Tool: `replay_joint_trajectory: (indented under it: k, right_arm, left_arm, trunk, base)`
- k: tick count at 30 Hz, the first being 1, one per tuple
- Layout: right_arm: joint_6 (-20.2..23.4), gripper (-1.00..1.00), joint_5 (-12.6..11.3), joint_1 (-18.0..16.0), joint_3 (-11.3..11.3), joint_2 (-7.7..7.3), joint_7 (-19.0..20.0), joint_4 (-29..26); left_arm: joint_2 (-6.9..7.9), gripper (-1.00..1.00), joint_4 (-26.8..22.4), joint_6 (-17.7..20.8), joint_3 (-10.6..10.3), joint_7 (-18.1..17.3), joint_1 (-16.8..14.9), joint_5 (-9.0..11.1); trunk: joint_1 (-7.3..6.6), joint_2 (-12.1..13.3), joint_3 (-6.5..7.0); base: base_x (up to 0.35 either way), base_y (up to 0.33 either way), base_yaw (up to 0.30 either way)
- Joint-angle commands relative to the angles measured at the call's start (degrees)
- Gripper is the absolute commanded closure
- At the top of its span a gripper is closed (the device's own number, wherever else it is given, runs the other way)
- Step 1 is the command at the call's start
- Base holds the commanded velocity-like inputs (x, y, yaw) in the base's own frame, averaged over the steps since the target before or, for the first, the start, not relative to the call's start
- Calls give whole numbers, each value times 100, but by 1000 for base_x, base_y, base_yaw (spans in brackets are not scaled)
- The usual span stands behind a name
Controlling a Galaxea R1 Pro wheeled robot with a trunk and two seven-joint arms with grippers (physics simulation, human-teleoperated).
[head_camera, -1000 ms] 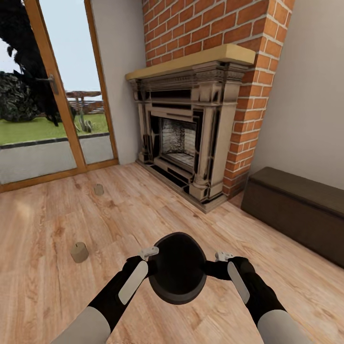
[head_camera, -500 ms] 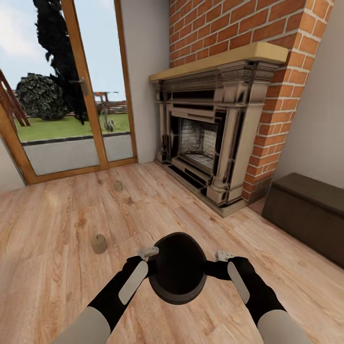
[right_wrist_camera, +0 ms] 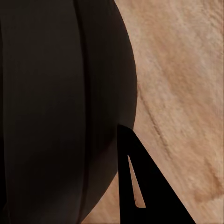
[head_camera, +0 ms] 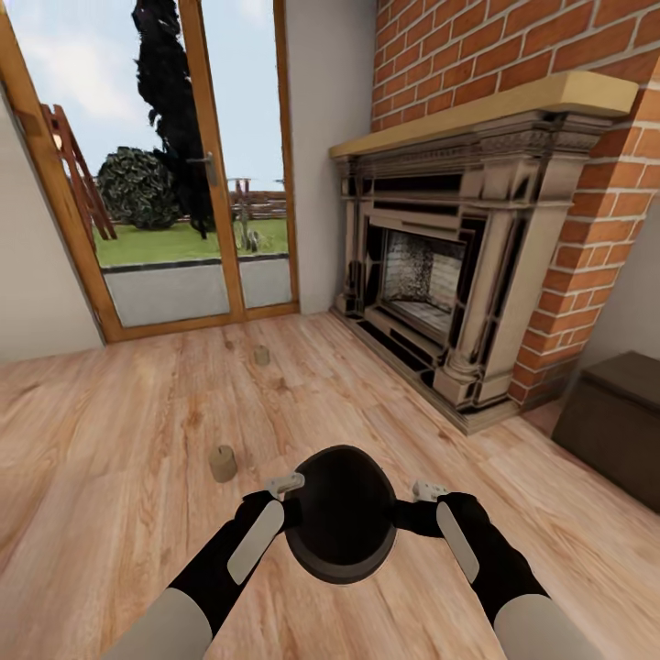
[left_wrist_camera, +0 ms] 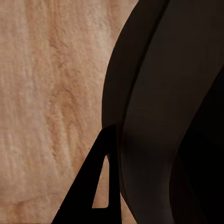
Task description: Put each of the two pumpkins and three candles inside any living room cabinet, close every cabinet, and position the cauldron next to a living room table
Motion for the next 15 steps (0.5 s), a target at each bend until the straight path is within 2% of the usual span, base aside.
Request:
replay_joint_trajectory:
  k: [1,9,15]
  right_arm:
    - [43,100,22,-1,-2,-3,16,1]
    - [47,100,22,-1,-2,-5,16,1]
    - [47,100,22,-1,-4,-9,16,1]
  left_arm:
    - [2,100,-171,-75,-92,50,-8,146]
    - [2,100,-171,-75,-92,50,-9,147]
    - [2,100,-171,-75,-92,50,-9,146]
  trunk:
    - [0,-3,-3]
    - [0,-3,15]
    - [0,-3,29]
  base:
    - [136,0,265]
    - [141,-5,265]
    - [144,-105,265]
